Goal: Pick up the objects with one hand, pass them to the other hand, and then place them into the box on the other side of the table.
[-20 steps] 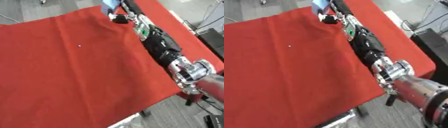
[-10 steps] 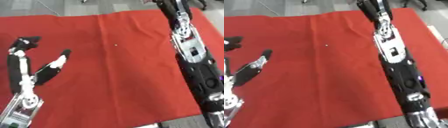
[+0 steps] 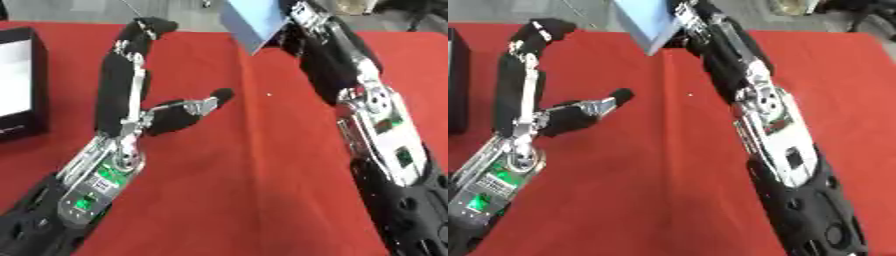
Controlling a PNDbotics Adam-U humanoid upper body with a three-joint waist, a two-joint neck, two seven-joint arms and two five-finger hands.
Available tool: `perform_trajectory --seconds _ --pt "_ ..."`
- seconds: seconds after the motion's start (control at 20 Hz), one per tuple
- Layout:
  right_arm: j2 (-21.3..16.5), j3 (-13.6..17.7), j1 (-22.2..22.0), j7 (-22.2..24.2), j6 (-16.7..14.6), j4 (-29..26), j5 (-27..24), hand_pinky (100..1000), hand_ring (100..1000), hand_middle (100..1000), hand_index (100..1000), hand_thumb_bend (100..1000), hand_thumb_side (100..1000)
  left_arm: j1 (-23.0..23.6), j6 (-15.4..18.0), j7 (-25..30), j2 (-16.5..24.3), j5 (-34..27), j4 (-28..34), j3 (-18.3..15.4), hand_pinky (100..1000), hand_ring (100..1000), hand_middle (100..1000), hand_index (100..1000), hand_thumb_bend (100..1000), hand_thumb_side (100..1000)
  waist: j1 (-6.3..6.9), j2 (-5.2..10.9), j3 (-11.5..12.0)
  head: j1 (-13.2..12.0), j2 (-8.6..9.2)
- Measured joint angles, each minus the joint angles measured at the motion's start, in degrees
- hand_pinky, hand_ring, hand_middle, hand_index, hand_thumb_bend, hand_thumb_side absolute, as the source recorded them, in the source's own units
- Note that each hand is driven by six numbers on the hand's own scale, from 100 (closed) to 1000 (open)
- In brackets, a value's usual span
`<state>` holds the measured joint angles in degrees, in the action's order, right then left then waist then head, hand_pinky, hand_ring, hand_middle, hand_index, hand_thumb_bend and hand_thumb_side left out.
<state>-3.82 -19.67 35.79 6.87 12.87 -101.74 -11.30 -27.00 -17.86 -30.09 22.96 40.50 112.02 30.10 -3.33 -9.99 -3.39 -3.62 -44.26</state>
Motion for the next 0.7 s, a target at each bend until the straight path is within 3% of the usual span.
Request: perform_trajectory --seconds 0.25,0.7 --pt "-0.17 -1.33 -0.03 1.97 1.34 -0.85 -0.07 743 665 319 750 100 725 -0.65 1.81 1.59 -1.57 2.94 1.15 0.78 769 725 721 786 832 452 -0.44 0.00 0.46 1.26 0.00" --pt "-0.99 -1.80 -0.02 2.61 3.26 -2.72 -0.19 742 664 317 751 100 723 -0.91 3.00 -0.03 -2.45 1.87 1.30 0.79 768 718 715 786 820 453 -0.65 0.00 0.77 3.29 0.00"
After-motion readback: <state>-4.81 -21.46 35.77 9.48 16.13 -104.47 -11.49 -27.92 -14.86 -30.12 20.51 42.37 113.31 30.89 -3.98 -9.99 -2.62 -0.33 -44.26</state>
